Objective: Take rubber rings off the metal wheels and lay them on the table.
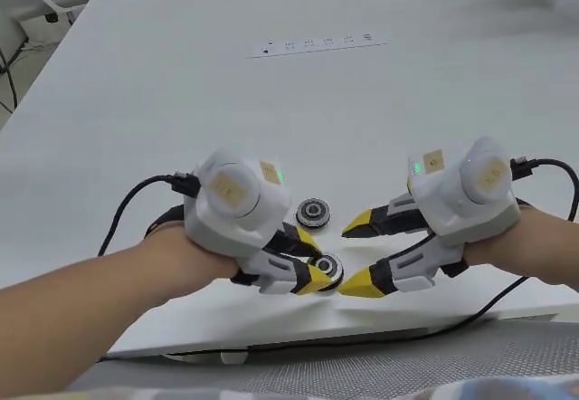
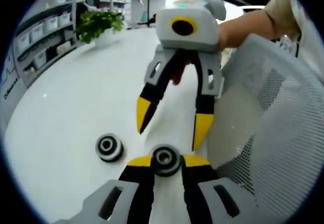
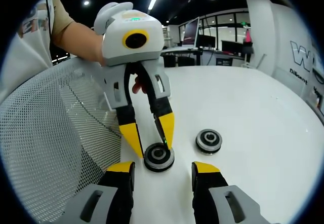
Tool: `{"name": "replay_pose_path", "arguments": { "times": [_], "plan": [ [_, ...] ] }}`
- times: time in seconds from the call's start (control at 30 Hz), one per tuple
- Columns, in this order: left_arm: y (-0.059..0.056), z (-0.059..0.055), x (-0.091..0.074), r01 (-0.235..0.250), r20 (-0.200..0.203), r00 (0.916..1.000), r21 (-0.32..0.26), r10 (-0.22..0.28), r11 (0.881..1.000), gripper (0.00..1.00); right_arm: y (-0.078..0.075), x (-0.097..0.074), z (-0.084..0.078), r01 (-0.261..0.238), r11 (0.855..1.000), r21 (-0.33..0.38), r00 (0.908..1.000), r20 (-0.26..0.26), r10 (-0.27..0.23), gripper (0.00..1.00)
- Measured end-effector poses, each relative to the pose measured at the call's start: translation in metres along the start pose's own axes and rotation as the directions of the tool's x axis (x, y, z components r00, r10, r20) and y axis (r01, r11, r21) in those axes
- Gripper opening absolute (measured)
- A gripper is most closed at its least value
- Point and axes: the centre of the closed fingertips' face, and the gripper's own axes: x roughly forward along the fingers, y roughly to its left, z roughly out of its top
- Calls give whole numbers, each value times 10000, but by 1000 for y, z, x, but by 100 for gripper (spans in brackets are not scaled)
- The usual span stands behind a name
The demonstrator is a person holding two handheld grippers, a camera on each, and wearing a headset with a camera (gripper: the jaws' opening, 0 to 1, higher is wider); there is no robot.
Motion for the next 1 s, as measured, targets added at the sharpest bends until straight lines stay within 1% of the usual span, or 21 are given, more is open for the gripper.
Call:
{"name": "replay_pose_path", "arguments": {
  "times": [0.07, 0.23, 0.3, 0.33, 0.37, 0.4, 0.7, 0.9, 1.0],
  "plan": [
    [1, 1, 0, -100, 13, 9999, 124, 99, 9999, 19, 0, 0, 0, -8, 10000, 0, 10000, -7, 8, 43],
    [4, 1, 0, -281, 81, 9996, 166, 280, 9995, 15, -1, 2, 0, -23, 10000, -22, 10000, -41, 23, 43],
    [4, 1, 0, -333, 95, 9994, 235, 331, 9992, 14, 0, 3, -1, -46, 10000, -51, 10000, -52, 45, 42],
    [3, 1, 0, -373, 80, 9993, 353, 370, 9987, 14, 0, 3, -1, -60, 10000, -66, 10000, -55, 59, 42],
    [4, 1, 0, -445, 23, 9990, 635, 444, 9970, 14, 0, 4, -1, -84, 9999, -72, 9999, -67, 84, 42],
    [2, 0, 1, -428, -2, 9991, 654, 429, 9969, 14, 1, 4, -1, -105, 9999, -80, 9999, -73, 104, 42],
    [4, 2, 1, -517, 124, 9986, 415, 512, 9978, 14, 3, 10, -2, -249, 9994, -222, 9996, -151, 246, 38],
    [5, 2, 2, -564, 150, 9983, 360, 559, 9978, 14, 4, 15, -4, -359, 9992, -180, 9992, -193, 356, 36],
    [5, 2, 2, -590, 160, 9982, 328, 585, 9977, 14, 3, 17, -4, -340, 9994, 2, 9994, -113, 340, 35]
  ]
}}
